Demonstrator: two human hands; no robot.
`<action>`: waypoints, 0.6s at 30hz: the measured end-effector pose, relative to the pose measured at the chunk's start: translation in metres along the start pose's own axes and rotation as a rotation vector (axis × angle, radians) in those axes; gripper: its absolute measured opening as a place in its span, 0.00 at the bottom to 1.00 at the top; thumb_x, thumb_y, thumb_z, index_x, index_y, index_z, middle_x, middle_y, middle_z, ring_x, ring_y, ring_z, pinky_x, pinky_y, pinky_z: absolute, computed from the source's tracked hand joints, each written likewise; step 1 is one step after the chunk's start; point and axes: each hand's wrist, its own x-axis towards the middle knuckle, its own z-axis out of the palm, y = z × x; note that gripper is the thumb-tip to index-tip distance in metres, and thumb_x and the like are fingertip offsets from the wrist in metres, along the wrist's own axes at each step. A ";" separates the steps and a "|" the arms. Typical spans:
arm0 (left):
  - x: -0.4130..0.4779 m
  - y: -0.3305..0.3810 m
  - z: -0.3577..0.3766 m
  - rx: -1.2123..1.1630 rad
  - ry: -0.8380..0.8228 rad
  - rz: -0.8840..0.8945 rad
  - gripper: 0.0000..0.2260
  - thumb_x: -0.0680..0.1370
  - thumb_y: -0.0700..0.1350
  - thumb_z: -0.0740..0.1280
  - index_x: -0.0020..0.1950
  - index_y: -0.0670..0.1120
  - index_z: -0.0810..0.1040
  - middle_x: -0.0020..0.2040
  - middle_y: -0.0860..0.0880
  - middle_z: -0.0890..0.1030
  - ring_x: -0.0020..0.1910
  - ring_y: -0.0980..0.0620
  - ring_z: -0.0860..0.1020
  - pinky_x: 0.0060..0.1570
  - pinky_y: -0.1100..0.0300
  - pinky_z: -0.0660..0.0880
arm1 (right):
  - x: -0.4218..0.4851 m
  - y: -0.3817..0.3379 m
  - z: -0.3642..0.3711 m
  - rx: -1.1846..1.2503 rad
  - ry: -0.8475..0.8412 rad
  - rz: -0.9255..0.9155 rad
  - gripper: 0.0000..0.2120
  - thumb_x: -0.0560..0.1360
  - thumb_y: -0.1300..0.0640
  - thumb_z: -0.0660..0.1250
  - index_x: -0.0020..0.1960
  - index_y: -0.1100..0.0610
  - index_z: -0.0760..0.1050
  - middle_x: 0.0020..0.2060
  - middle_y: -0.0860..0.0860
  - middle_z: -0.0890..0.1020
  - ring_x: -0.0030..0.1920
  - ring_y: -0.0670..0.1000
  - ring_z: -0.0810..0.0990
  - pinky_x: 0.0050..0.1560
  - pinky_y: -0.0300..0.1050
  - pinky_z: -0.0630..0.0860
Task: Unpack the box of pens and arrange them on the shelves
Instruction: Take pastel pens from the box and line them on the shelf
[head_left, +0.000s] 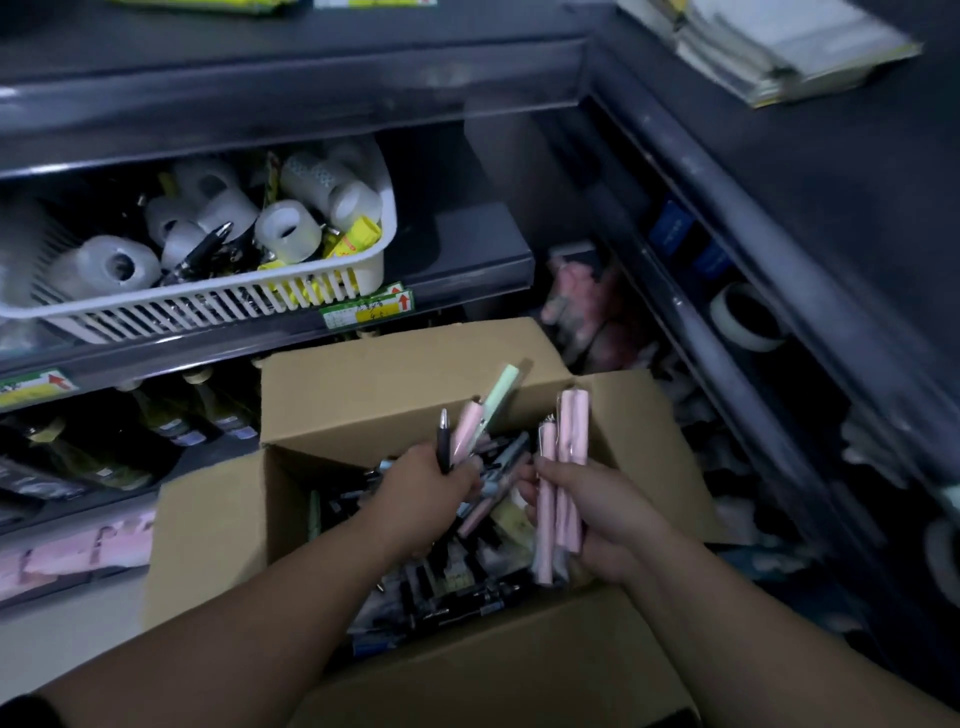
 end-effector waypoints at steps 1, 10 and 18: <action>-0.006 0.009 0.002 -0.059 0.006 0.015 0.11 0.79 0.50 0.63 0.45 0.47 0.82 0.33 0.55 0.80 0.31 0.58 0.77 0.33 0.64 0.70 | -0.009 -0.003 -0.004 0.018 -0.005 -0.047 0.08 0.79 0.61 0.65 0.56 0.63 0.77 0.36 0.54 0.83 0.35 0.48 0.82 0.36 0.42 0.80; -0.091 0.089 0.057 -0.301 -0.201 0.181 0.14 0.79 0.55 0.63 0.46 0.47 0.82 0.40 0.40 0.82 0.33 0.49 0.76 0.37 0.54 0.74 | -0.141 -0.002 -0.076 0.124 0.109 -0.391 0.07 0.76 0.56 0.69 0.49 0.59 0.78 0.34 0.54 0.80 0.35 0.52 0.78 0.38 0.46 0.76; -0.260 0.124 0.195 -0.070 -0.514 0.373 0.13 0.78 0.56 0.61 0.50 0.47 0.76 0.32 0.51 0.81 0.27 0.51 0.76 0.34 0.56 0.71 | -0.313 0.101 -0.212 0.313 0.441 -0.590 0.08 0.75 0.61 0.69 0.53 0.60 0.77 0.28 0.51 0.79 0.29 0.48 0.77 0.32 0.43 0.74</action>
